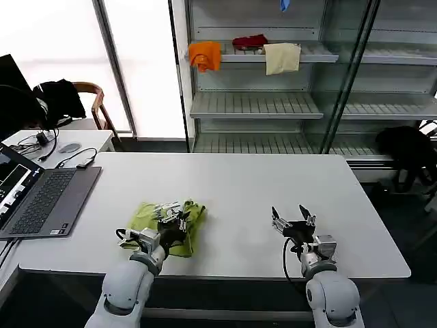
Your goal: Fold and organize the clothes.
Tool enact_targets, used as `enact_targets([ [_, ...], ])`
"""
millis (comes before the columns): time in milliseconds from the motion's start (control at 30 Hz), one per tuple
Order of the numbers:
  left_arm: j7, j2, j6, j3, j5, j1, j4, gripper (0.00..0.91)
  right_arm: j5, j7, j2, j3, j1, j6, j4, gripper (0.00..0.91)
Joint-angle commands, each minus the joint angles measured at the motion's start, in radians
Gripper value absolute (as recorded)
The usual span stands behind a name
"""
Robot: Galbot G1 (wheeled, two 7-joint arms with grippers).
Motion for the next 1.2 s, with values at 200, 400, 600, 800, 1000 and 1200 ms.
enact_targets([
  [200, -0.081, -0.079, 0.004, 0.098, 0.038, 0.054, 0.014, 0.907, -0.012, 0.001, 0.008, -0.007, 0.001, -0.003, 0.007, 0.907],
  [400, -0.089, -0.116, -0.021, 0.119, 0.023, 0.070, -0.017, 0.907, -0.022, 0.002, 0.015, -0.008, 0.000, -0.003, 0.006, 0.907],
  [600, -0.089, -0.048, -0.058, -0.030, -0.105, 0.047, -0.105, 0.907, -0.022, 0.002, 0.009, -0.005, 0.001, -0.008, 0.015, 0.907],
  [800, -0.076, 0.043, -0.013, -0.284, -0.314, 0.005, -0.065, 0.907, -0.021, 0.000, 0.002, -0.010, 0.009, -0.019, 0.020, 0.907],
  [1000, -0.043, 0.115, -0.015, -0.402, -0.353, -0.022, 0.057, 0.907, -0.023, 0.000, 0.009, -0.018, 0.017, -0.020, 0.005, 0.907],
  [1200, -0.033, 0.121, -0.017, -0.381, -0.293, -0.021, 0.131, 0.907, -0.026, 0.000, 0.005, -0.022, 0.023, -0.021, -0.003, 0.907],
])
